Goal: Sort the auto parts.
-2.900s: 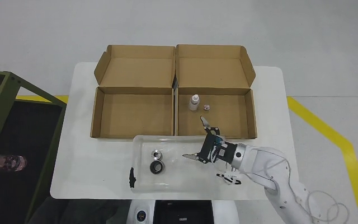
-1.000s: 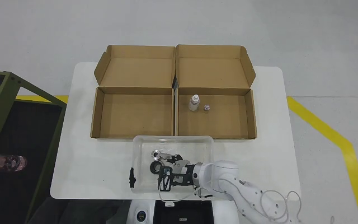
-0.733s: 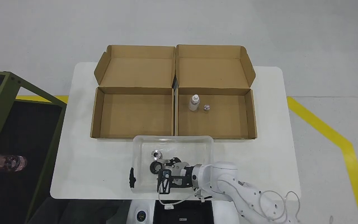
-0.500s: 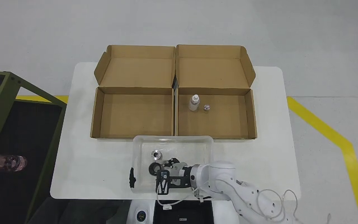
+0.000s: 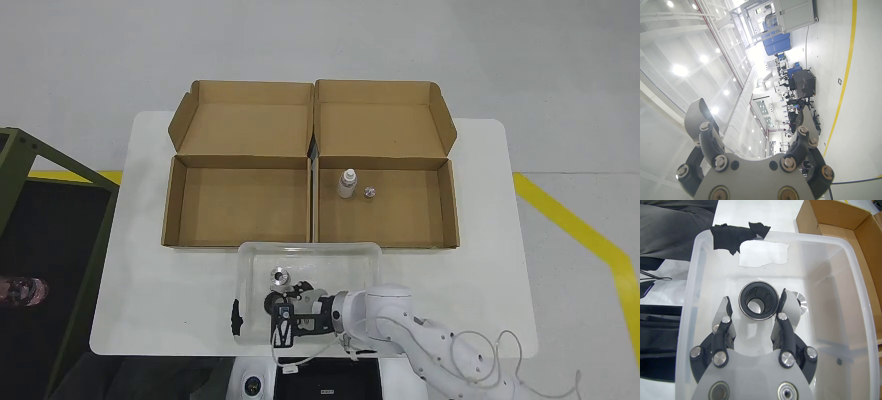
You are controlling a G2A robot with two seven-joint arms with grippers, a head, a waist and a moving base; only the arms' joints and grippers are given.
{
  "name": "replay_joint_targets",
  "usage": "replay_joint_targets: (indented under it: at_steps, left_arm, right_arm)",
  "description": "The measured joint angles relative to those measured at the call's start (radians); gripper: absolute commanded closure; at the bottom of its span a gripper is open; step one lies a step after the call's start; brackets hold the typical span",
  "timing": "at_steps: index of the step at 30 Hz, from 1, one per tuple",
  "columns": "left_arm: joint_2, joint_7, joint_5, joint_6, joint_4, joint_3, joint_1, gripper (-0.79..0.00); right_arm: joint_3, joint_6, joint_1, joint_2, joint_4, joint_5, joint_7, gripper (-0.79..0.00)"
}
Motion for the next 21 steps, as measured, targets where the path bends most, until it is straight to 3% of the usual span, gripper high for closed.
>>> replay_joint_targets:
  at_steps: [8, 16, 18, 21]
  left_arm:
    - [0.0, 0.0, 0.0, 0.0, 0.0, 0.0, 0.0, -0.785]
    - [0.0, 0.0, 0.0, 0.0, 0.0, 0.0, 0.0, -0.785]
    - [0.0, 0.0, 0.0, 0.0, 0.0, 0.0, 0.0, -0.785]
    - [0.0, 0.0, 0.0, 0.0, 0.0, 0.0, 0.0, -0.785]
  right_arm:
    - [-0.015, 0.002, 0.025, -0.014, 0.016, 0.01, 0.012, -0.391]
    - [-0.029, 0.004, 0.044, -0.026, 0.047, 0.017, 0.014, -0.391]
    - [-0.03, 0.004, 0.047, -0.028, 0.053, 0.017, 0.015, -0.354]
    - [-0.032, 0.005, 0.05, -0.031, 0.06, 0.016, 0.015, -0.225]
